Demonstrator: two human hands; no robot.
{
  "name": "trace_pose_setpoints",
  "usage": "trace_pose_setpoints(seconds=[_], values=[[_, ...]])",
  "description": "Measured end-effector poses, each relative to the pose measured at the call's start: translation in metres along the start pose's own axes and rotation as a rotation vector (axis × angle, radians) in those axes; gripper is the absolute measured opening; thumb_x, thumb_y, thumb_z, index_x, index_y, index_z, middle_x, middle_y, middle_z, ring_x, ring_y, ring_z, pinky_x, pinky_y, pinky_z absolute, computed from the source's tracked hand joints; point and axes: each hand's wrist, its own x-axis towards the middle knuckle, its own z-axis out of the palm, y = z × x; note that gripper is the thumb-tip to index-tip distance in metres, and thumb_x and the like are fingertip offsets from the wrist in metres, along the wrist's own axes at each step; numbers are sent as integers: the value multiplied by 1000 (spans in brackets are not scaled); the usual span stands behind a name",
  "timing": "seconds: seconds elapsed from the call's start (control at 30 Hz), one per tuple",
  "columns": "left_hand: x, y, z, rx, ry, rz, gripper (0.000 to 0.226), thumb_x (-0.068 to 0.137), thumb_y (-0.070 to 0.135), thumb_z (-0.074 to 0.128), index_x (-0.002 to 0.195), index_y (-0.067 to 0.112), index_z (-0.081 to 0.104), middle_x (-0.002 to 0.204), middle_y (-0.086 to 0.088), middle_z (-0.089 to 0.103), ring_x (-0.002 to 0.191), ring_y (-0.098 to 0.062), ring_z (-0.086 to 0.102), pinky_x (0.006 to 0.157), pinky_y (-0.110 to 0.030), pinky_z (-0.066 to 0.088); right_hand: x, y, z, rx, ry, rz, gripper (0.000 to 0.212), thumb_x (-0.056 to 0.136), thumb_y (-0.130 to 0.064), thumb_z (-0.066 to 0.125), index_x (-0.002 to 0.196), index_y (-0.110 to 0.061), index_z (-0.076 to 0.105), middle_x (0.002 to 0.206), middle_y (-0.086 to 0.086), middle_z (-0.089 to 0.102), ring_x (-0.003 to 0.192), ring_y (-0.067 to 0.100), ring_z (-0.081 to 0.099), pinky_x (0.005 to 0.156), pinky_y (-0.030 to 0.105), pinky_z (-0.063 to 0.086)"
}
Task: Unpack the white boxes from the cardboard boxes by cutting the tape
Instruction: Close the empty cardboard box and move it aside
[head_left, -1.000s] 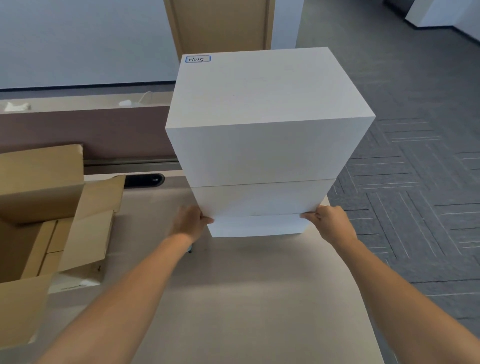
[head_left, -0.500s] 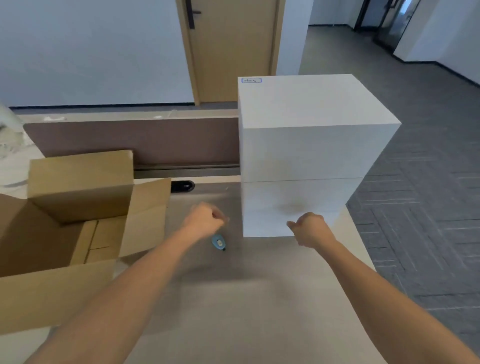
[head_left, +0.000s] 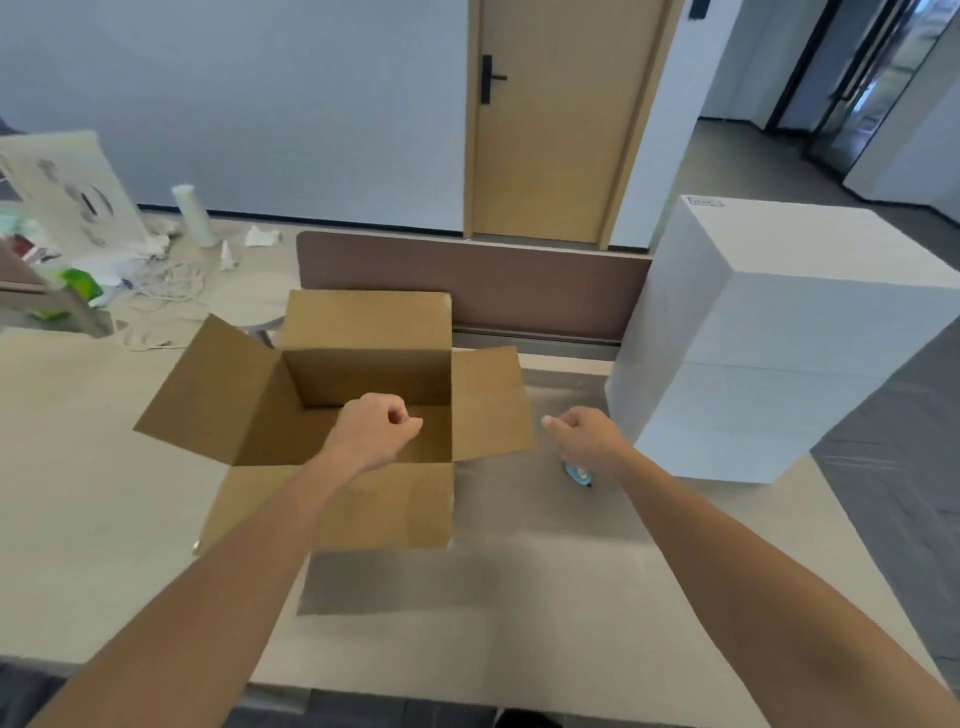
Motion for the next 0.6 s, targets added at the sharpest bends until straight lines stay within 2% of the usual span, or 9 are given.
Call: trace_pose_setpoints(seconds=[0.03,0.07,0.13,0.2,0.3,0.37,0.43,0.5,0.6], values=[[1,-11,-7,-7,11,-25,30,97,35,62,73,17,62,73,1,64,72,-14,62,68,-26,49,8,-6,6,13,-3,-1,50,95,-52,49,63,-13,43,61,4,46,60,23,49,57,31,33],[3,-22,-13,-12,21,-48,32,97,37,60,72,17,61,71,0,63,70,-14,62,67,-26,48,19,-11,12,47,-18,20,52,94,-56,49,65,-12,50,62,4,51,60,22,52,56,30,35],[9,-39,-25,-4,49,-88,39,99,44,55,74,15,60,69,-1,61,68,-16,61,64,-26,46,45,-17,22,241,-58,74,60,85,-68,52,89,-10,68,83,10,68,72,23,64,61,31,50],[17,-53,-36,34,76,-116,42,100,51,48,82,16,62,75,0,64,74,-16,62,67,-27,46,66,-27,30,438,-97,152,68,81,-73,53,109,-12,62,109,10,68,93,25,66,80,39,57],[34,-73,-55,112,115,-176,35,100,52,47,103,21,62,96,4,65,91,-14,61,81,-31,49,83,-46,32,600,-133,266,51,93,-63,50,118,-18,46,115,4,55,110,27,54,100,46,46],[47,-88,-71,194,169,-215,36,100,49,51,113,18,63,105,-1,67,98,-18,60,88,-35,50,98,-54,31,611,-157,296,53,93,-60,54,121,-16,45,114,4,54,107,26,54,94,45,45],[62,-106,-89,326,231,-241,42,100,47,50,122,14,63,118,-7,66,112,-26,56,100,-43,44,103,-68,27,505,-135,246,54,93,-53,58,125,-11,49,109,6,60,95,24,59,76,37,49],[74,-124,-106,443,255,-283,48,100,48,47,131,13,60,131,-13,60,127,-32,47,109,-47,32,105,-84,25,393,-108,155,47,95,-45,58,125,-9,52,102,7,63,85,20,60,58,30,45],[86,-150,-125,437,270,-456,59,96,53,48,141,14,50,141,-22,47,133,-42,36,110,-53,31,102,-110,32,295,-83,22,40,96,-44,57,123,-17,47,103,4,62,89,19,63,55,27,48]])
